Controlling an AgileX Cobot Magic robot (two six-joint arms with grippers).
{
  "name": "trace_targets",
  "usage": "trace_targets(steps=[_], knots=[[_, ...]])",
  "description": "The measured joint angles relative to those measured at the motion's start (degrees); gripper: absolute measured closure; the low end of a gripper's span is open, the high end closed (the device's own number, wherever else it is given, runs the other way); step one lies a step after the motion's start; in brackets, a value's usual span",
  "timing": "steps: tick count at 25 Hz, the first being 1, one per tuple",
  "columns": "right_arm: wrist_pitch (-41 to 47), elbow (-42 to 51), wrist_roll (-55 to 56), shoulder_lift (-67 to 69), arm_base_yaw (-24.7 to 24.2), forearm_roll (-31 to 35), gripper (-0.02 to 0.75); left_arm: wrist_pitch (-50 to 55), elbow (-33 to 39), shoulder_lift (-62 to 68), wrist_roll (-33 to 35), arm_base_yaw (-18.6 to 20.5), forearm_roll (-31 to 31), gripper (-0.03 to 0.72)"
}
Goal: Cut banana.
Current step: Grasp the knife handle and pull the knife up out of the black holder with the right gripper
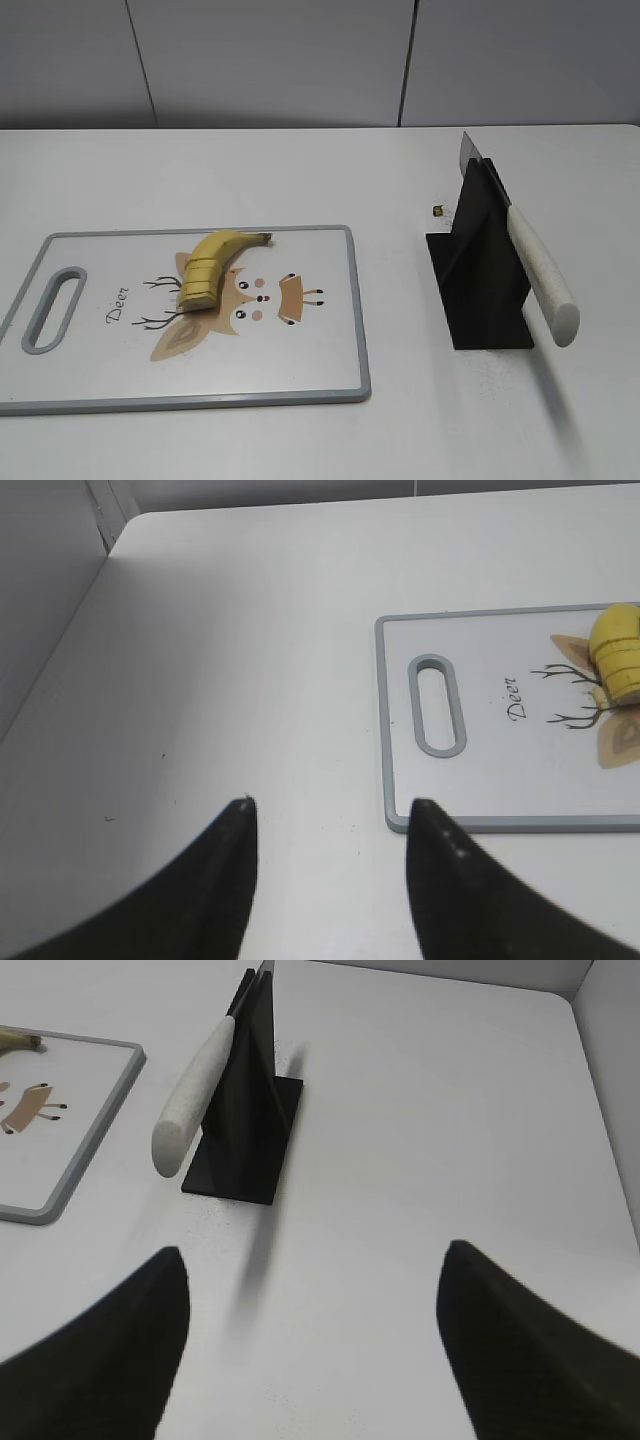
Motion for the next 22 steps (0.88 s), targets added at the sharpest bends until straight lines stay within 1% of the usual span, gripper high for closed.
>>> trace_targets(steps=[17, 22], knots=[[-0.02, 0.0, 0.91, 0.0, 0.0, 0.62, 0.156, 0.0, 0.0, 0.0, 0.0, 0.0, 0.0, 0.217], [-0.57, -0.23, 1.64, 6.29, -0.05, 0.62, 0.155, 0.0, 0.0, 0.0, 0.0, 0.0, 0.0, 0.217]])
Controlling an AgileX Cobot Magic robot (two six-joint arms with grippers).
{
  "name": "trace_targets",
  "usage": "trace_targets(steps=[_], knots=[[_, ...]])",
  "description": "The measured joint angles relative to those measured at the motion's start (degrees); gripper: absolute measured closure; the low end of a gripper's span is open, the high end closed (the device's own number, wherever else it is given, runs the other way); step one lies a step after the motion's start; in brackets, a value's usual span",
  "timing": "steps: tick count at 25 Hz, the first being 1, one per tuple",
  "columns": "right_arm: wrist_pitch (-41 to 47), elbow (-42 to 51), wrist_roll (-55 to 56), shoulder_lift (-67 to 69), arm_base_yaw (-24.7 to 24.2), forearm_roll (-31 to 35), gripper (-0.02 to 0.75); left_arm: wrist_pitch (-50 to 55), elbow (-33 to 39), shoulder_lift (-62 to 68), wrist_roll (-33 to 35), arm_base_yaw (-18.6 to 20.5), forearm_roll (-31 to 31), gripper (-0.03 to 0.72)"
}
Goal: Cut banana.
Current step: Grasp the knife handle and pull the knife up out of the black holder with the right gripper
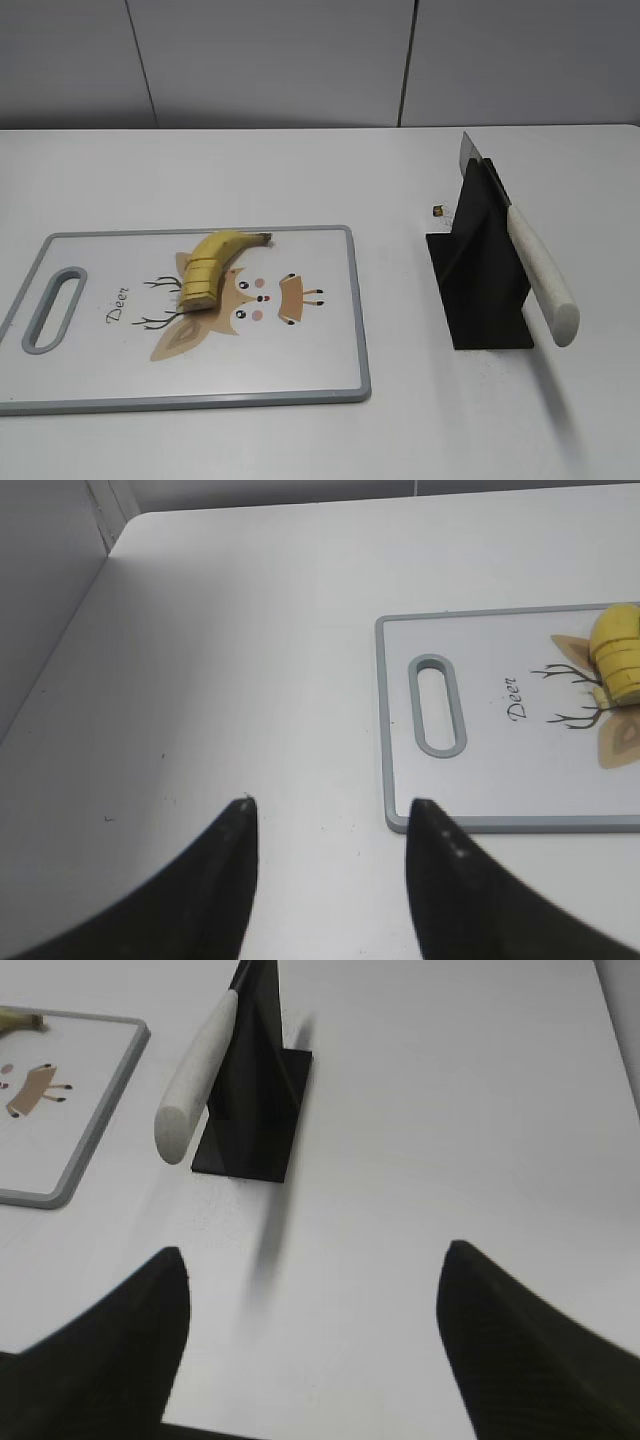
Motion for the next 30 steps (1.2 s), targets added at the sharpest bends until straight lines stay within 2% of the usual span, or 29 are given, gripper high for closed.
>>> trace_targets(steps=[13, 24, 27, 30], knots=[[-4.76, -5.4, 0.05, 25.01, 0.04, 3.5, 0.155, 0.0, 0.0, 0.0, 0.0, 0.0, 0.0, 0.218], [-4.05, -16.82, 0.16, 42.58, 0.04, 3.62, 0.155, 0.0, 0.0, 0.0, 0.0, 0.0, 0.0, 0.219], [-3.09, -18.63, 1.89, 47.54, 1.44, 3.5, 0.155, 0.0, 0.0, 0.0, 0.0, 0.0, 0.0, 0.219], [-2.9, -20.09, 4.27, 52.01, 4.9, 3.5, 0.155, 0.0, 0.0, 0.0, 0.0, 0.0, 0.0, 0.219]])
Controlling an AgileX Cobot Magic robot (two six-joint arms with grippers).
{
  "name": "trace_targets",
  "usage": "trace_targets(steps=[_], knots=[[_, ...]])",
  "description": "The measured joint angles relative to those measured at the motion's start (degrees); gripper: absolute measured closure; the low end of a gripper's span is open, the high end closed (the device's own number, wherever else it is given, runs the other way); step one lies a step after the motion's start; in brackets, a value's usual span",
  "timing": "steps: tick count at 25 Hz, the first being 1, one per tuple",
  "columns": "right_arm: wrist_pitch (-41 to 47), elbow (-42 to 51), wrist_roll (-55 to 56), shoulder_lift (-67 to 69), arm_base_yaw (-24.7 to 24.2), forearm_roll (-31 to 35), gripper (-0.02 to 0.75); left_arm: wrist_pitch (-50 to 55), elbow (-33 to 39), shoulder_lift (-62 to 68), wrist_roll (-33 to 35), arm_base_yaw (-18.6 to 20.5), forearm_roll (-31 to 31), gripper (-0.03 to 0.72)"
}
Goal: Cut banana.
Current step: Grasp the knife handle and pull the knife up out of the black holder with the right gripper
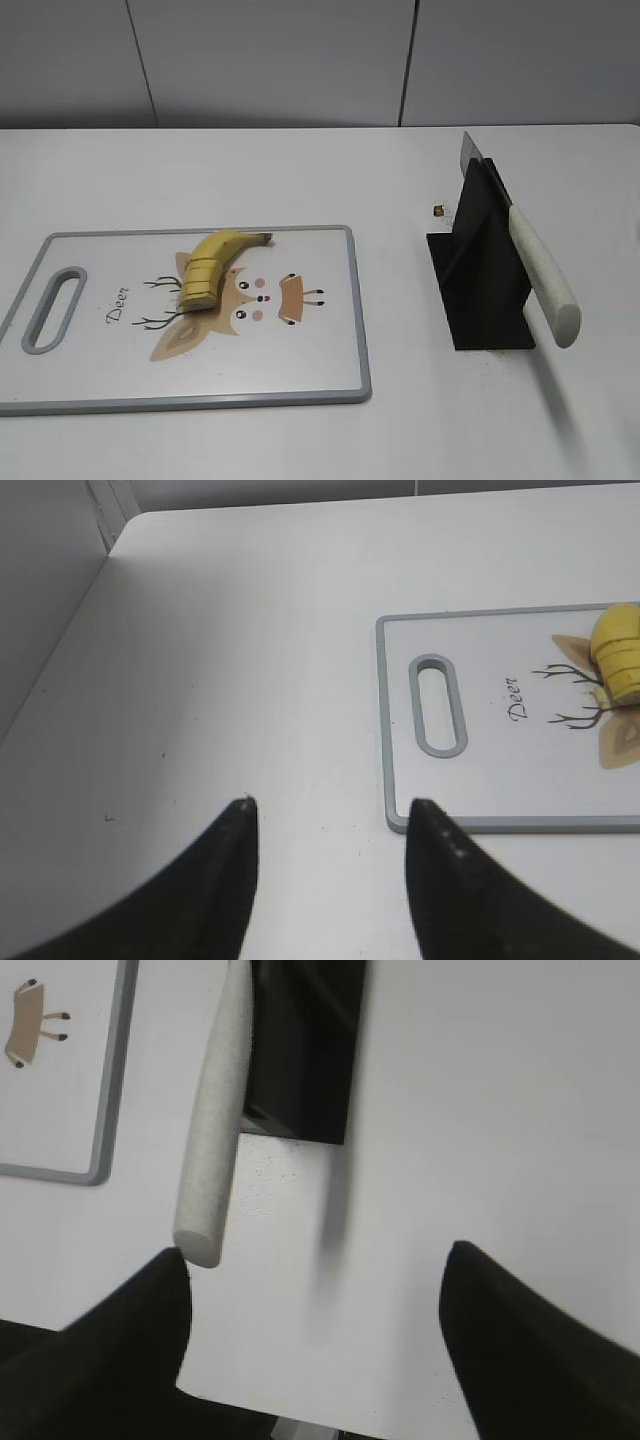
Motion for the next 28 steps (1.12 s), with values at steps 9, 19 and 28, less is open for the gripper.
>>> trace_targets(steps=[9, 19, 28], knots=[[0.49, -5.66, 3.63, 11.09, 12.1, -0.92, 0.155, 0.0, 0.0, 0.0, 0.0, 0.0, -0.05, 0.224], [0.57, -6.01, 8.21, 23.38, 12.29, -1.16, 0.155, 0.0, 0.0, 0.0, 0.0, 0.0, -0.01, 0.227], [-2.87, -6.28, 8.42, 28.64, 12.29, -1.34, 0.214, 0.0, 0.0, 0.0, 0.01, 0.0, -0.01, 0.227]])
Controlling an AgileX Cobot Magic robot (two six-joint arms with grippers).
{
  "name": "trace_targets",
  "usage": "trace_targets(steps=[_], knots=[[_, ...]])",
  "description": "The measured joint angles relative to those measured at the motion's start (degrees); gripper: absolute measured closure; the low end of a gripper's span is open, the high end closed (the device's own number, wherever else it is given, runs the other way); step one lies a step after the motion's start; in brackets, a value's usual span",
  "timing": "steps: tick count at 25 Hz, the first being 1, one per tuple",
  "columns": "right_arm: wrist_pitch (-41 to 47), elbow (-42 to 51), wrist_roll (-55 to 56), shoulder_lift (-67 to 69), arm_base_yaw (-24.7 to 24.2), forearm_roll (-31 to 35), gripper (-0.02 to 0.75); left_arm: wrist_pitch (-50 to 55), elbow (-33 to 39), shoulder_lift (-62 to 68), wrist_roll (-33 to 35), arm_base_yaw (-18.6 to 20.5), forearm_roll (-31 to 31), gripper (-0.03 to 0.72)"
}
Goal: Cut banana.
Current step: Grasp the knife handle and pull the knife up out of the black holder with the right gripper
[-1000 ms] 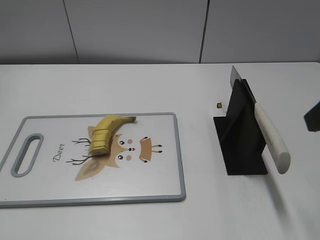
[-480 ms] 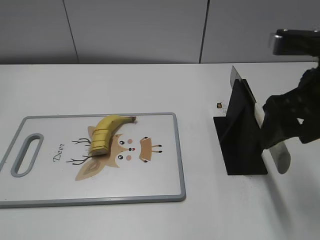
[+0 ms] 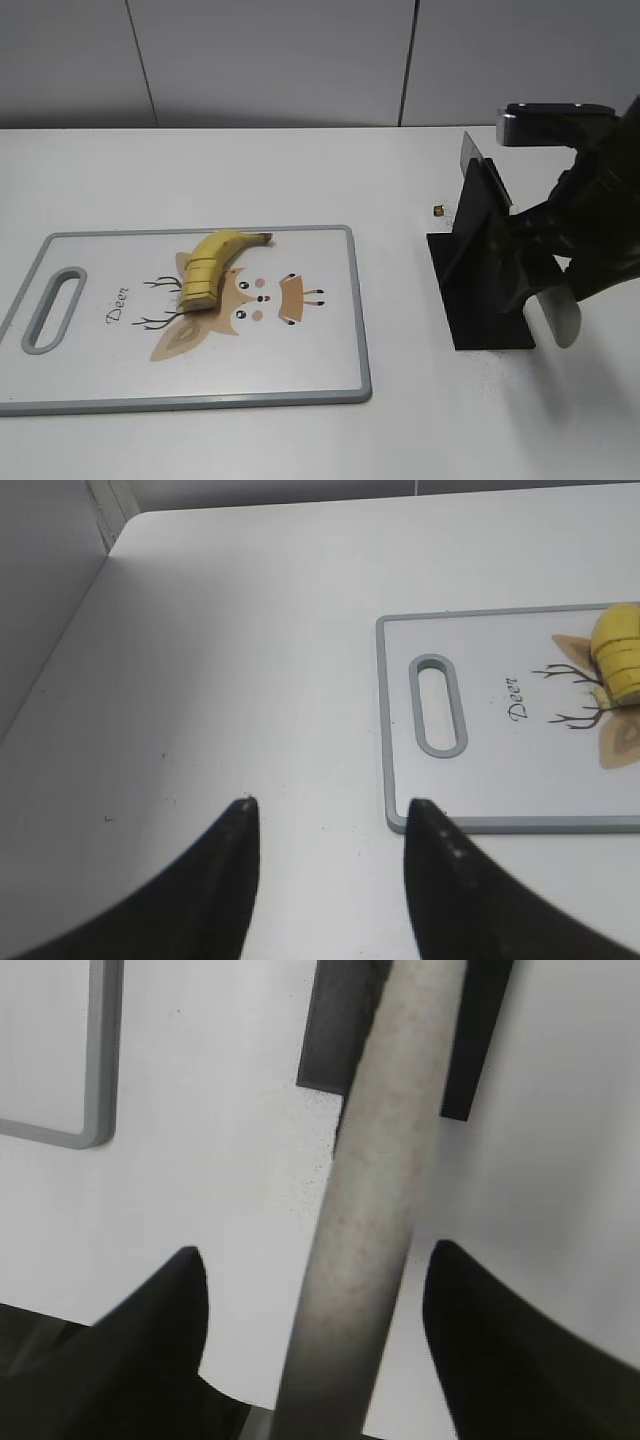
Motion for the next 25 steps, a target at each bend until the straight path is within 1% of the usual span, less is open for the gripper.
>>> trace_targets(steps=[3, 7, 9, 10, 13, 19, 25], knots=[[-0.25, -0.05, 0.0, 1.53, 0.0, -0.02, 0.273, 0.0, 0.0, 0.0, -0.12, 0.0, 0.0, 0.227], [-0.19, -0.05, 0.38, 2.62, 0.0, -0.02, 0.311, 0.0, 0.0, 0.0, -0.1, 0.0, 0.0, 0.227], [-0.09, -0.05, 0.69, 2.62, 0.0, -0.02, 0.349, 0.0, 0.0, 0.0, -0.1, 0.0, 0.0, 0.227], [-0.09, -0.05, 0.75, 2.62, 0.0, -0.02, 0.387, 0.0, 0.0, 0.0, -0.12, 0.0, 0.0, 0.227], [0.32, -0.05, 1.69, 2.62, 0.0, -0.52, 0.551, 0.0, 0.0, 0.0, -0.12, 0.0, 0.0, 0.227], [0.25, -0.05, 2.9, 1.55, -0.08, -0.65, 0.554, 0.0, 0.0, 0.0, -0.12, 0.0, -0.06, 0.227], [1.03, -0.05, 4.05, -4.58, -0.08, -0.54, 0.554, 0.0, 0.0, 0.0, -0.09, 0.0, -0.17, 0.227]])
